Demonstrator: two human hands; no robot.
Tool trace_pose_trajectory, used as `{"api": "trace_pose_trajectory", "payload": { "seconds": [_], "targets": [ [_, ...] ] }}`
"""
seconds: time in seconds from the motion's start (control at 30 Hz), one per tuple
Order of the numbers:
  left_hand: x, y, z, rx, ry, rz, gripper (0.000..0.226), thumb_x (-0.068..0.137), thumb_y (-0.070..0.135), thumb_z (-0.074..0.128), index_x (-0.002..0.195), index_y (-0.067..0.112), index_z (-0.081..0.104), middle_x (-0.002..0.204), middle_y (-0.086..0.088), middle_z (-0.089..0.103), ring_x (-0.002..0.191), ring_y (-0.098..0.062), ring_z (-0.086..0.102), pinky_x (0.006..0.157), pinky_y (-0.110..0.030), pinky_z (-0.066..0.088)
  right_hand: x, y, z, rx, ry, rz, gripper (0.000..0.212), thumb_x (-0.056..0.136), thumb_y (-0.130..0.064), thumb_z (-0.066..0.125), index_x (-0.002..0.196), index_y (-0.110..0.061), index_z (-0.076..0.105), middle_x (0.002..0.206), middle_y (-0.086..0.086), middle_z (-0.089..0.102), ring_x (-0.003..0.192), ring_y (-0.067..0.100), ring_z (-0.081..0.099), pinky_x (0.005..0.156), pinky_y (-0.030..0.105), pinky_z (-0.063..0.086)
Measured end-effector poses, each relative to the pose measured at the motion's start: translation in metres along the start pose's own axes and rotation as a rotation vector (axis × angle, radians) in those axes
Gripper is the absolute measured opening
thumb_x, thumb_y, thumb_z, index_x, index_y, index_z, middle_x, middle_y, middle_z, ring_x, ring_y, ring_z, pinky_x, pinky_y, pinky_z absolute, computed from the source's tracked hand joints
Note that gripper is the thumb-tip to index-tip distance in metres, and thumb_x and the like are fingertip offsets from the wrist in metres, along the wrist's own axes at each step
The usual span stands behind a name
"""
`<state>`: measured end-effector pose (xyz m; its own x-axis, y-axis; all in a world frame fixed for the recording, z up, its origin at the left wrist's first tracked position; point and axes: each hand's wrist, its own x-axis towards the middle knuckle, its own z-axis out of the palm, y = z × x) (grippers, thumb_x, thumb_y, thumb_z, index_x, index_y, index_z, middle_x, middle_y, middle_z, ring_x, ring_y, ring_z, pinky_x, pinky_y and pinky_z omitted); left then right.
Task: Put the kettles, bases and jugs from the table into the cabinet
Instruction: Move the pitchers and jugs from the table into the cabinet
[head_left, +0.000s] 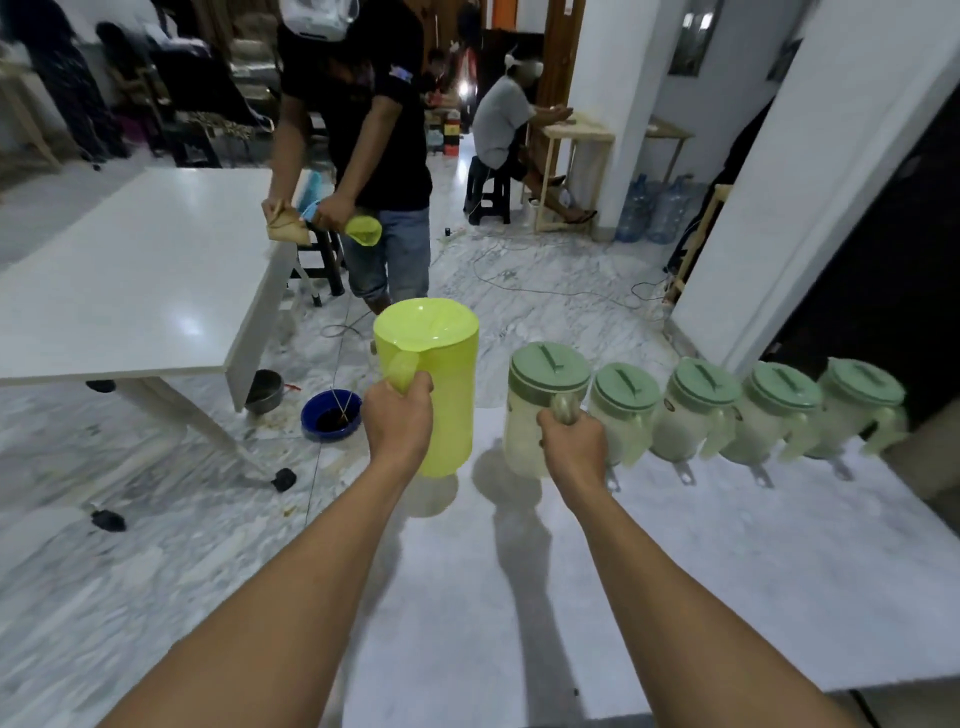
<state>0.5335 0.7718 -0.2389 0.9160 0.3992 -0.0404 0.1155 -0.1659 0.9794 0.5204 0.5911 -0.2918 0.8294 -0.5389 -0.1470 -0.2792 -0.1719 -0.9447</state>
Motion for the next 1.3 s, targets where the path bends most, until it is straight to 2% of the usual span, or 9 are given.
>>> {"api": "trace_pose_trajectory", "payload": {
  "seconds": [0.2, 0.3, 0.43, 0.6, 0.93, 1.03, 1.1, 1.2, 1.3],
  "targets": [
    [-0.023, 0.041, -0.029, -0.011, -0.123, 0.113, 0.023, 0.085, 0.017, 0.061, 0.066, 0.006, 0.057, 0.059, -0.006, 0.055, 0.054, -0.021, 0.049, 0.050, -0.032, 0.035, -0.055, -0.040, -0.034, 0.070, 0.141, -0.009, 0.023, 0.079, -0.028, 0.067, 0.068, -0.009, 0.059, 0.068, 0.013, 0.062, 0.073, 0.038, 0.067, 0.062, 0.039, 0.047],
    [-0.040, 0.063, -0.038, -0.012, -0.203, 0.177, 0.028, 0.084, 0.019, 0.062, 0.059, 0.010, 0.052, 0.054, -0.003, 0.050, 0.052, -0.021, 0.046, 0.049, -0.034, 0.032, -0.087, -0.057, -0.059, 0.096, 0.221, -0.017, 0.022, 0.081, -0.025, 0.066, 0.068, -0.010, 0.056, 0.066, 0.012, 0.058, 0.065, 0.031, 0.058, 0.062, 0.038, 0.042],
    [-0.066, 0.098, -0.037, -0.035, -0.340, 0.249, 0.031, 0.084, 0.020, 0.062, 0.059, 0.010, 0.046, 0.054, -0.003, 0.045, 0.050, -0.021, 0.042, 0.046, -0.032, 0.027, -0.120, -0.079, -0.103, 0.103, 0.341, -0.039, 0.021, 0.085, -0.020, 0.065, 0.070, -0.009, 0.054, 0.069, 0.013, 0.057, 0.066, 0.027, 0.053, 0.062, 0.036, 0.038],
    [-0.117, 0.133, -0.032, -0.095, -0.501, 0.300, 0.032, 0.083, 0.019, 0.060, 0.057, 0.014, 0.042, 0.055, -0.002, 0.041, 0.050, -0.020, 0.039, 0.049, -0.031, 0.027, -0.169, -0.094, -0.164, 0.087, 0.513, -0.062, 0.013, 0.080, -0.022, 0.064, 0.071, -0.014, 0.059, 0.071, 0.009, 0.061, 0.068, 0.028, 0.058, 0.064, 0.036, 0.044],
    [-0.258, 0.182, 0.011, -0.175, -0.824, 0.409, 0.024, 0.081, 0.024, 0.060, 0.064, 0.008, 0.060, 0.060, -0.006, 0.055, 0.055, -0.023, 0.048, 0.053, -0.032, 0.035, -0.285, -0.089, -0.309, 0.063, 0.844, -0.027, 0.012, 0.078, -0.024, 0.067, 0.072, -0.014, 0.066, 0.071, 0.008, 0.066, 0.068, 0.025, 0.062, 0.064, 0.035, 0.046],
    [-0.317, 0.196, 0.024, -0.184, -0.922, 0.446, 0.025, 0.085, 0.022, 0.061, 0.069, 0.003, 0.065, 0.059, -0.006, 0.054, 0.054, -0.019, 0.048, 0.050, -0.031, 0.035, -0.321, -0.079, -0.361, 0.045, 0.963, -0.005, 0.022, 0.071, -0.035, 0.065, 0.072, -0.013, 0.067, 0.068, 0.007, 0.068, 0.071, 0.030, 0.067, 0.069, 0.046, 0.056],
    [-0.359, 0.200, 0.034, -0.206, -1.005, 0.453, 0.026, 0.087, 0.021, 0.061, 0.069, 0.002, 0.066, 0.058, -0.004, 0.054, 0.053, -0.019, 0.049, 0.051, -0.029, 0.036, -0.348, -0.069, -0.397, 0.040, 1.037, 0.005, 0.021, 0.075, -0.034, 0.066, 0.071, -0.013, 0.065, 0.069, 0.007, 0.068, 0.072, 0.030, 0.067, 0.075, 0.050, 0.058],
    [-0.404, 0.205, 0.048, -0.240, -1.073, 0.459, 0.027, 0.087, 0.024, 0.061, 0.069, 0.006, 0.069, 0.062, -0.005, 0.061, 0.058, -0.022, 0.054, 0.053, -0.030, 0.035, -0.381, -0.063, -0.431, 0.017, 1.102, 0.029, 0.014, 0.083, -0.027, 0.068, 0.079, -0.014, 0.068, 0.082, 0.011, 0.072, 0.082, 0.031, 0.069, 0.073, 0.043, 0.056],
    [-0.462, 0.213, 0.062, -0.256, -1.167, 0.476, 0.027, 0.088, 0.025, 0.061, 0.073, 0.005, 0.071, 0.066, -0.005, 0.064, 0.060, -0.020, 0.055, 0.058, -0.030, 0.038, -0.420, -0.049, -0.477, 0.030, 1.189, 0.060, 0.020, 0.084, -0.027, 0.068, 0.088, -0.008, 0.072, 0.085, 0.012, 0.073, 0.078, 0.028, 0.067, 0.064, 0.031, 0.047]
  ]
}}
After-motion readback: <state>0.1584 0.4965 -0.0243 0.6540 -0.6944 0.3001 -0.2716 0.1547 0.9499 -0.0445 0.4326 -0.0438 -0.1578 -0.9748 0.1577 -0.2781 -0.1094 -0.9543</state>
